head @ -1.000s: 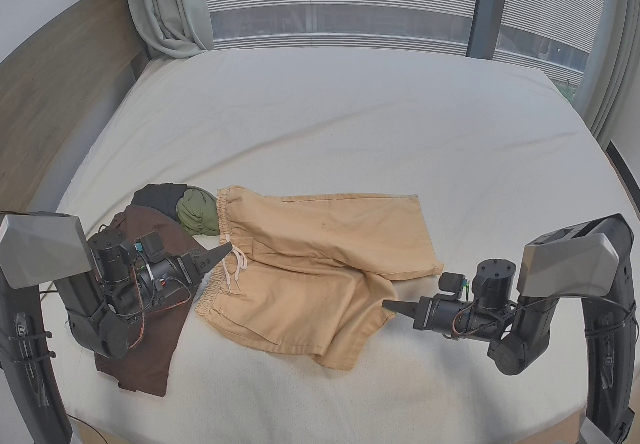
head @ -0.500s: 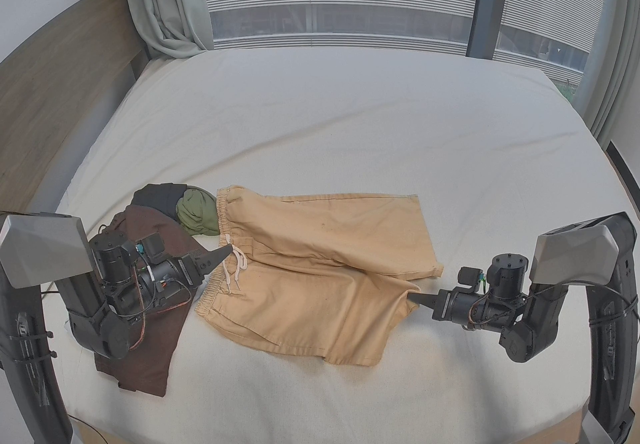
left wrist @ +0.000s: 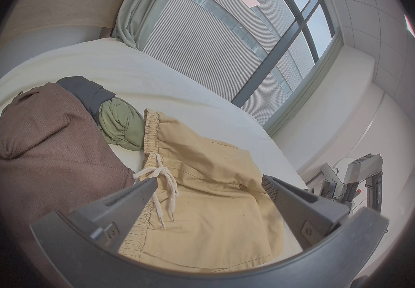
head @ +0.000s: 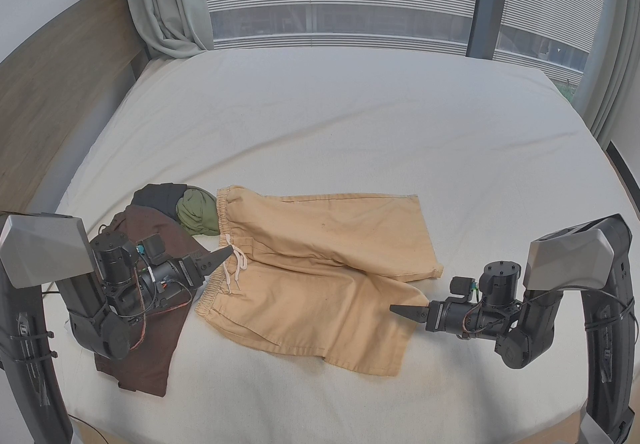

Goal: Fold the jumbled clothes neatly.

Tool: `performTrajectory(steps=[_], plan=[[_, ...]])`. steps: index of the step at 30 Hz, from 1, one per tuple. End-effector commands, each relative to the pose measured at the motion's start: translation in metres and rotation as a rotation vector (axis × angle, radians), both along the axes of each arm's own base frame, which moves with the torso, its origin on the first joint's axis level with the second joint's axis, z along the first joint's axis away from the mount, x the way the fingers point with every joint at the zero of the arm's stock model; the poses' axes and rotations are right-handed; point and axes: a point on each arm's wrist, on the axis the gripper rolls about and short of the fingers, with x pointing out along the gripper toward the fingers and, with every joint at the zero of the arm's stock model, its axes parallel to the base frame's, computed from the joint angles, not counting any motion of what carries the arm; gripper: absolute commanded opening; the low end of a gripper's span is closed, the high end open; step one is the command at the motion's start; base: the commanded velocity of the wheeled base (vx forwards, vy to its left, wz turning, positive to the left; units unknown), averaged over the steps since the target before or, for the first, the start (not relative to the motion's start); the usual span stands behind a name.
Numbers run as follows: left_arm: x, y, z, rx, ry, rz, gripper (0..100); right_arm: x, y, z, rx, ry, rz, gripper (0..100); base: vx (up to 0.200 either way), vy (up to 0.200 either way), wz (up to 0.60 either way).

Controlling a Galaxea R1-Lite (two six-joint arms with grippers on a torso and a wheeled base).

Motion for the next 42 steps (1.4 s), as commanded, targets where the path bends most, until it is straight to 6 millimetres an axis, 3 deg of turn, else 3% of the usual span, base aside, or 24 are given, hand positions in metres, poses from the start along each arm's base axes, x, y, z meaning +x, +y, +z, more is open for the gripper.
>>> performTrajectory(steps=[1,9,14,17,21,27,42], plan=[[0.000,0.000,-0.001,0.001,0.002,-0.001,100,-0.001,-0.002,-0.003,-0.006,0.024,-0.004,100,0.000,0.000,0.00],[0.000,0.000,-0.003,0.003,0.009,-0.001,100,-0.002,-0.007,-0.006,-0.028,0.056,-0.014,100,0.000,0.000,0.00],[0.001,0.000,-0.007,0.004,0.016,0.002,100,0.002,-0.028,-0.002,-0.086,-0.015,-0.037,100,0.000,0.000,0.00],[0.001,0.000,-0.006,0.004,0.015,0.000,100,-0.002,-0.048,0.012,-0.138,-0.077,-0.060,100,0.000,0.000,0.00],[0.001,-0.001,-0.007,0.004,0.018,-0.001,100,-0.009,-0.056,0.014,-0.177,-0.101,-0.044,100,0.000,0.000,0.00],[0.001,-0.001,-0.007,0.005,0.017,-0.001,100,-0.014,-0.059,0.007,-0.254,-0.144,0.002,100,0.000,0.000,0.00],[0.001,-0.001,-0.006,0.005,0.014,-0.001,100,-0.008,-0.063,-0.034,-0.374,-0.202,0.100,100,0.000,0.000,0.00]])
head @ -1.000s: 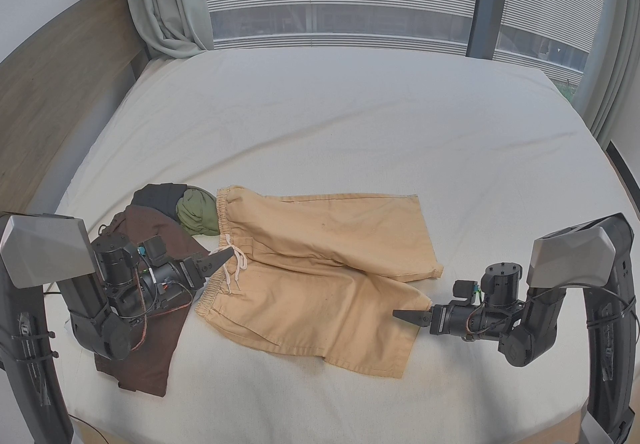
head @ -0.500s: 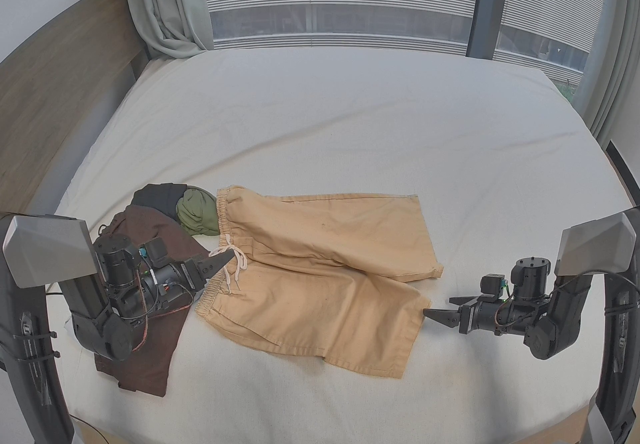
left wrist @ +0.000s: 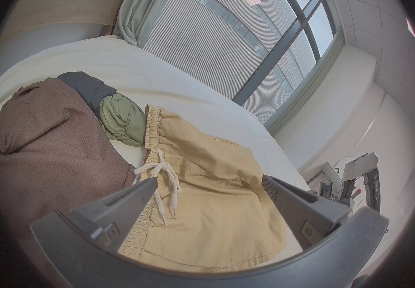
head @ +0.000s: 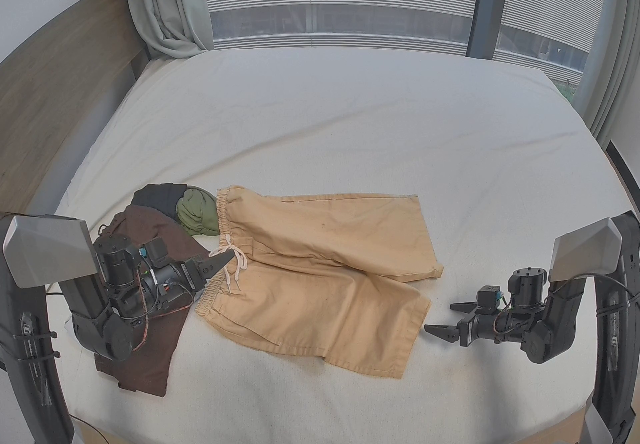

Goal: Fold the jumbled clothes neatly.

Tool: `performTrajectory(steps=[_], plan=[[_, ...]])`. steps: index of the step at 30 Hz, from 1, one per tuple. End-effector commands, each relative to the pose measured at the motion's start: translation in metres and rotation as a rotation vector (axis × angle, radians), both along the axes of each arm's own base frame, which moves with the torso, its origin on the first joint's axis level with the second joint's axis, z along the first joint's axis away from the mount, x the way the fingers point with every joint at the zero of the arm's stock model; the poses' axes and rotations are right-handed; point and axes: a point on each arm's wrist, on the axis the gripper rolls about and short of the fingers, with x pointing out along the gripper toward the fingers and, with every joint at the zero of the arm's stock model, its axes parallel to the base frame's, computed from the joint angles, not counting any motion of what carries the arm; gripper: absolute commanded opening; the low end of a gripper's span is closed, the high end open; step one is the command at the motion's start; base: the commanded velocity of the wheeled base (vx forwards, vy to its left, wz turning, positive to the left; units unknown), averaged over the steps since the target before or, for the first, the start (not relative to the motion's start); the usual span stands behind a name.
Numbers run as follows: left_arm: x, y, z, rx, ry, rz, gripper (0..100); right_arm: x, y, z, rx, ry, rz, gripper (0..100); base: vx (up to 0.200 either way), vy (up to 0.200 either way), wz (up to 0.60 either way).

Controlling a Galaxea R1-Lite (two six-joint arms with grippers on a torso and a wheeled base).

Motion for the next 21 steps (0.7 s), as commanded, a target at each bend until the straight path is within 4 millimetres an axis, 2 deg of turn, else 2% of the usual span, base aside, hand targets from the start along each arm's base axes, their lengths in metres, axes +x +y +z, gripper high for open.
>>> performTrajectory(steps=[1,5,16,21], plan=[[0.000,0.000,0.000,-0.001,-0.001,0.000,100,0.003,0.002,-0.019,-0.018,0.015,0.017,100,0.000,0.000,0.00],[0.000,0.000,0.000,-0.002,-0.002,0.000,100,0.009,0.010,-0.026,-0.023,-0.004,0.043,100,0.000,0.000,0.00],[0.001,0.000,0.001,-0.002,-0.003,0.002,100,0.023,0.045,-0.020,0.009,-0.049,0.104,100,0.000,0.000,0.00],[0.001,0.000,0.000,-0.002,-0.003,0.000,100,0.024,0.048,-0.021,0.017,-0.041,0.098,100,0.000,0.000,0.00]])
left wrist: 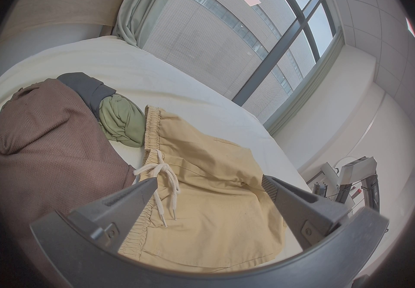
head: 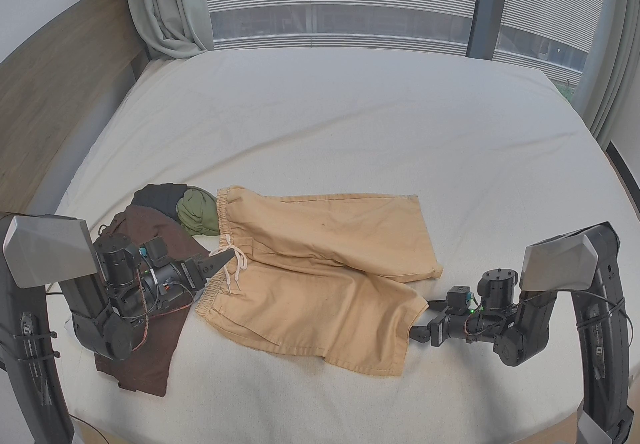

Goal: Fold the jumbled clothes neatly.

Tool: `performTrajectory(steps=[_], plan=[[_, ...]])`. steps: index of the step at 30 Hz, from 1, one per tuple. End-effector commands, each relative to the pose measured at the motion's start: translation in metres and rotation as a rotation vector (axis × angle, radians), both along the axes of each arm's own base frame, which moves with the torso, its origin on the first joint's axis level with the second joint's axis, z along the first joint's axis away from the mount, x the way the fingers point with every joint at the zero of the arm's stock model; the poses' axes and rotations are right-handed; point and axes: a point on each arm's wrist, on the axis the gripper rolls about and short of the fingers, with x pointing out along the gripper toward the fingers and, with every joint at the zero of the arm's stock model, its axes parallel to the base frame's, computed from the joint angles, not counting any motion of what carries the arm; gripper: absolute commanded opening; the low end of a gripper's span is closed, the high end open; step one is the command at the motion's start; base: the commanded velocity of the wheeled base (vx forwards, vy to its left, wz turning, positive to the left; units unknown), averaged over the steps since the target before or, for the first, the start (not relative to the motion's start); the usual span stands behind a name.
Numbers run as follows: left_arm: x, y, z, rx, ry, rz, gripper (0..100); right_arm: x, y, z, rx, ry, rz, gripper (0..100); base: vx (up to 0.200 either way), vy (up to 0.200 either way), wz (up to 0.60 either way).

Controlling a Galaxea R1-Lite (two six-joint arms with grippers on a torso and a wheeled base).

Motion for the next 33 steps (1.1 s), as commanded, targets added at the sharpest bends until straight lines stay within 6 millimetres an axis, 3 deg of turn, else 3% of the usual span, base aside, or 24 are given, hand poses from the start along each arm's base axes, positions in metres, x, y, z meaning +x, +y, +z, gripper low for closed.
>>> performTrajectory(steps=[1,2,12,22,33], plan=[[0.000,0.000,0.000,0.000,0.002,-0.001,100,0.001,0.003,-0.003,-0.002,0.001,-0.002,100,0.000,0.000,0.00],[0.000,0.000,0.000,-0.001,0.000,-0.001,100,0.002,0.002,-0.005,-0.007,0.000,-0.013,0,0.000,0.000,0.00],[-0.001,0.000,0.000,0.001,0.001,-0.001,100,0.008,0.001,-0.005,-0.010,-0.009,-0.051,0,0.000,0.000,0.00],[-0.001,-0.002,0.000,0.000,0.000,-0.004,100,0.025,-0.037,0.013,0.001,-0.070,-0.167,0,0.000,0.000,0.00],[-0.001,-0.002,-0.001,0.000,0.003,-0.004,100,0.043,-0.040,0.017,0.035,-0.106,-0.227,0,0.000,0.000,0.00]])
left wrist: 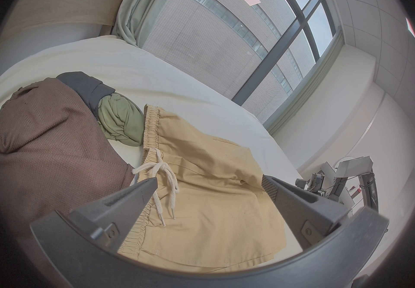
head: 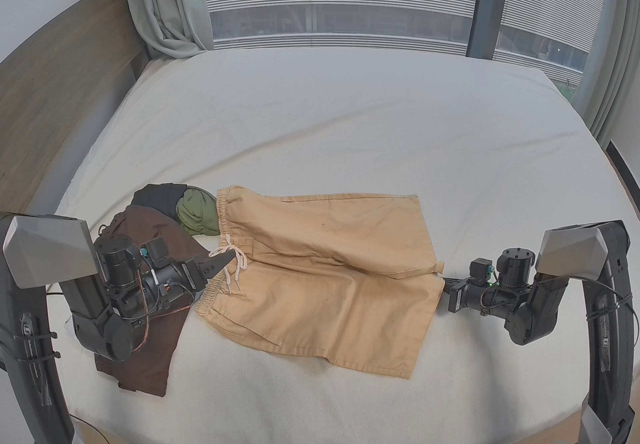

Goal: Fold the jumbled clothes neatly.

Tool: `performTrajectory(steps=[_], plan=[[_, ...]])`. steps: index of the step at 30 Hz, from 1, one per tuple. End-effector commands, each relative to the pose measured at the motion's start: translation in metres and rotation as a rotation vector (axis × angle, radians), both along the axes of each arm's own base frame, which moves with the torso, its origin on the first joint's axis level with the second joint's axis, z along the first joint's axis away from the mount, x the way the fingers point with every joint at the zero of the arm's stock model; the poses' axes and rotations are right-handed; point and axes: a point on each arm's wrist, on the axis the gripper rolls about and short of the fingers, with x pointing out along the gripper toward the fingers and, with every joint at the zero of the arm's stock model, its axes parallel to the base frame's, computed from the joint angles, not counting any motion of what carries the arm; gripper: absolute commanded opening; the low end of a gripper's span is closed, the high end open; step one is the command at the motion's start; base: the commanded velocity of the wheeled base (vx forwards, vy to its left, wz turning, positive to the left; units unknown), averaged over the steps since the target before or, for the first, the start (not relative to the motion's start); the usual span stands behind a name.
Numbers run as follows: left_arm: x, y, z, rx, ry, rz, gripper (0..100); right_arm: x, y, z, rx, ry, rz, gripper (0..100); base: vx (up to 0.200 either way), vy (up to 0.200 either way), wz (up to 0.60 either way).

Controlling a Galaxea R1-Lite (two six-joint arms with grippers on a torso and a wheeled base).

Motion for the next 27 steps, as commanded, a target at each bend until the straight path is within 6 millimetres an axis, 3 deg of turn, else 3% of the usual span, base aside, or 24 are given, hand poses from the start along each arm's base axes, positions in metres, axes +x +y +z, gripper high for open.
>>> performTrajectory(steps=[1,6,7,12,16,21,24,27], plan=[[0.000,-0.001,0.000,-0.002,0.001,-0.001,100,0.005,0.000,0.002,0.003,-0.018,-0.004,0,0.000,0.000,0.00],[0.000,-0.001,-0.001,-0.003,0.003,-0.002,100,0.007,0.000,0.004,0.009,-0.026,-0.021,0,0.000,0.000,0.00],[0.000,-0.001,-0.001,-0.003,0.005,-0.002,100,0.008,-0.001,0.004,0.009,-0.027,-0.022,100,0.000,0.000,0.00],[0.000,0.000,-0.001,-0.003,0.008,-0.001,100,0.008,-0.005,0.008,0.008,-0.040,-0.037,100,0.000,0.000,0.00],[-0.002,0.002,-0.002,-0.005,0.017,0.002,100,0.010,-0.023,0.013,-0.012,-0.068,-0.072,100,0.000,0.000,0.00],[-0.002,0.004,-0.008,-0.003,0.037,0.011,100,0.012,-0.055,0.037,-0.051,-0.141,-0.141,100,0.000,0.000,0.00],[-0.001,0.005,-0.009,-0.003,0.039,0.012,100,0.013,-0.066,0.049,-0.052,-0.168,-0.166,100,0.000,0.000,0.00],[-0.002,0.004,-0.009,-0.003,0.040,0.011,100,0.009,-0.064,0.054,-0.052,-0.170,-0.162,100,0.000,0.000,0.00]])
